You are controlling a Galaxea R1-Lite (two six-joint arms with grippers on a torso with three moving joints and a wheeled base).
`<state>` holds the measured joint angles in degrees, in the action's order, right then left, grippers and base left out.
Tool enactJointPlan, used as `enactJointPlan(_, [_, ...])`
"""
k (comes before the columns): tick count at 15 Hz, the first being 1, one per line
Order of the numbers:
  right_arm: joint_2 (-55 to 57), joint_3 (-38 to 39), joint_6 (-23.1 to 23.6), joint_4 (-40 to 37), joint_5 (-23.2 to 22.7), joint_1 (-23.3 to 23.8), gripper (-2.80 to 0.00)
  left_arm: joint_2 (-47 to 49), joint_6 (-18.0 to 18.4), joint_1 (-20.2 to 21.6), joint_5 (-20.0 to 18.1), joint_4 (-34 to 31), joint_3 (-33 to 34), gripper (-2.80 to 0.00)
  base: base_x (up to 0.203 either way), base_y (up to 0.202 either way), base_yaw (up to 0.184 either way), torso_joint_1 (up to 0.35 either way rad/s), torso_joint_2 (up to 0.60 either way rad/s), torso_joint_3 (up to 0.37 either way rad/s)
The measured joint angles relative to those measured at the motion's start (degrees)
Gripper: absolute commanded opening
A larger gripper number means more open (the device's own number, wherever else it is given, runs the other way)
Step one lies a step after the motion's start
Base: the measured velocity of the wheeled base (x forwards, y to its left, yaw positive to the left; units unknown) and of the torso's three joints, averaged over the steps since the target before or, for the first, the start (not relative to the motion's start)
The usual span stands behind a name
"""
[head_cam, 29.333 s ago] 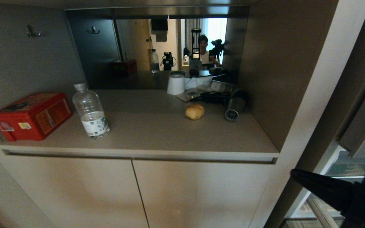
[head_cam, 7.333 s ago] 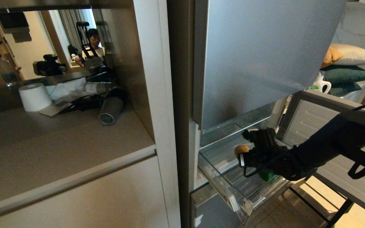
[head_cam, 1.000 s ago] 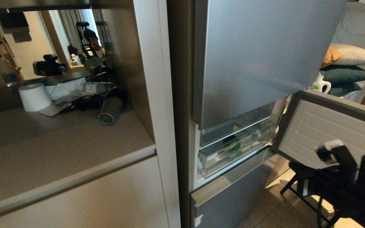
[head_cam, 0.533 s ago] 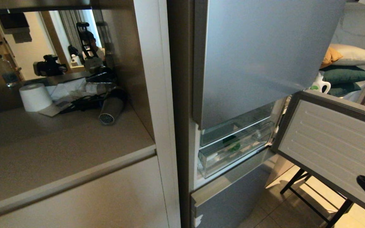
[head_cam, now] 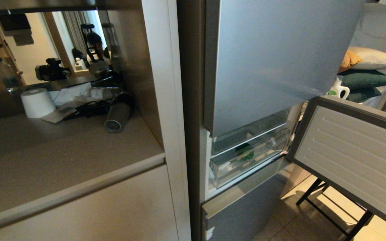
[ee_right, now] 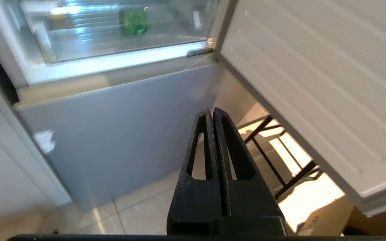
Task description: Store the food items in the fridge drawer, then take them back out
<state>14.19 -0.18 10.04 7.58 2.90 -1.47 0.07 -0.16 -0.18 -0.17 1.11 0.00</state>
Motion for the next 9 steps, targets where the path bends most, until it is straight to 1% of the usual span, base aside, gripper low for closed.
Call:
enactJointPlan(2, [-6.77,0.07,-0.04,-4.59,-3.79,0.98,-2.80,0.00,0.05,0.00,-0.01,0.01,0.00,-2.80,0.000,0.000,0.000,0.000,0.00,0.000])
enactJointPlan(4, [-10.98,-0.03,-1.26,-6.94,-5.97,1.23,-2.80,0.00,0.06,0.00,0.01,0.01,0.00,-2.80,0.000,0.000,0.000,0.000,0.00,0.000])
enactJointPlan(7, [-13.45,0.05,-3.50,-7.76,-6.26,1.31,-2.80,0.00,0.06,0.00,-0.01,0.01,0.00,-2.80,0.000,0.000,0.000,0.000,0.00,0.000])
enactJointPlan(9, [-14.05,0.09,-4.99,-7.92,-5.32,1.31,-2.80,0.00,0.07,0.00,-0.01,-0.02,0.00,-2.80,0.000,0.000,0.000,0.000,0.00,0.000])
